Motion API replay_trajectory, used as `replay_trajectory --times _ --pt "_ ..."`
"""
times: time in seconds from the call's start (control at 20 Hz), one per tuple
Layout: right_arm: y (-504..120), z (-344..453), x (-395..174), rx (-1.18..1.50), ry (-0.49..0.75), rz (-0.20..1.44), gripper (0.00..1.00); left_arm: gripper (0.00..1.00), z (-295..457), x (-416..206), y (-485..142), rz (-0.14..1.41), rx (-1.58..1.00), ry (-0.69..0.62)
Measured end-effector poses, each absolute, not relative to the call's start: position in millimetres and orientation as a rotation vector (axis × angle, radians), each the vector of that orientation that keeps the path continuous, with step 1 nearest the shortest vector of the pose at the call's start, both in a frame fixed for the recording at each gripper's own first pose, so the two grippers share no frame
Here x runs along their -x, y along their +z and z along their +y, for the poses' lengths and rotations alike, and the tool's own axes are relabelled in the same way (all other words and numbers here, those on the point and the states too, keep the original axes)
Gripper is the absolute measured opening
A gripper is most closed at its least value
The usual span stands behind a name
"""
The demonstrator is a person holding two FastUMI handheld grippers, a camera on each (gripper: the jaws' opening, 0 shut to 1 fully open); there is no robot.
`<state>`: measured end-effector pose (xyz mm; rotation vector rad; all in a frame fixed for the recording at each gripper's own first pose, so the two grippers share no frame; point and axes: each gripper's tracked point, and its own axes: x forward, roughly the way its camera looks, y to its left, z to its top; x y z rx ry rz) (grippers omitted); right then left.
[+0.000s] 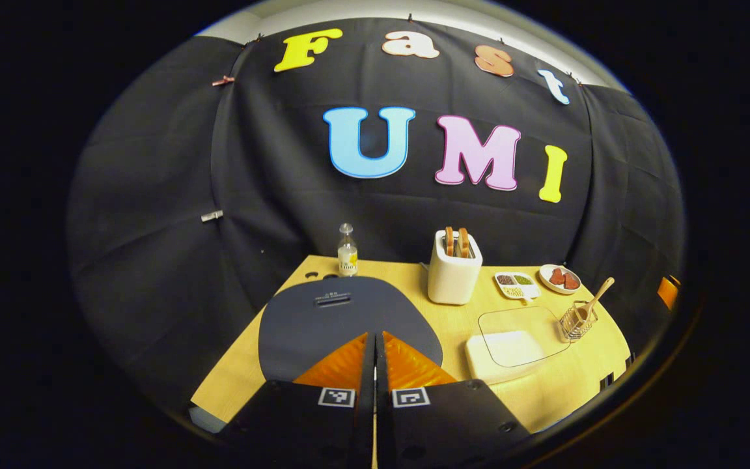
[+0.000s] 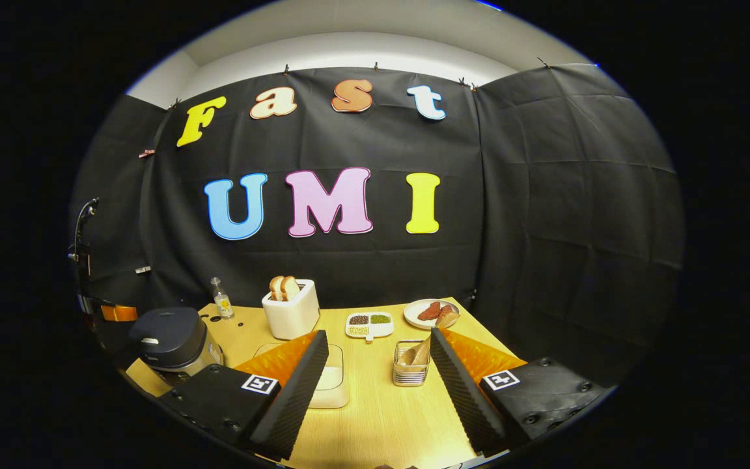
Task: Close the left gripper, press the button to open the rice cooker; take a wooden spoon from the chopstick holder with the right hand, scoop a spoonful of rice and pour it into the rice cooker, then put the wooden spoon back into the chopstick holder.
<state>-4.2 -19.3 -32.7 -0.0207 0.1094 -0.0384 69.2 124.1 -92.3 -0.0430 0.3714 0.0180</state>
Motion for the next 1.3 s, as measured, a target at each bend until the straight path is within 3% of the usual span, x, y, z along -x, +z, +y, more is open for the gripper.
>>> replay_trajectory --times 0.4,0.75,0.95,1.3 --pt "-43 -27 8 0.029 -0.066 0.143 0.98 0.08 132 -75 -140 0.485 0.121 0.012" --pt "-55 -26 13 0.032 -0.066 0.174 0.98 0.07 130 -70 -155 0.495 0.034 -0.006" --pt "-57 -26 14 0.043 -0.062 0.186 0.98 0.06 135 -68 -158 0.512 0.141 -0.021" --pt "-53 -25 5 0.051 -0.022 0.199 0.98 0.06 134 -66 -128 0.397 0.126 0.029"
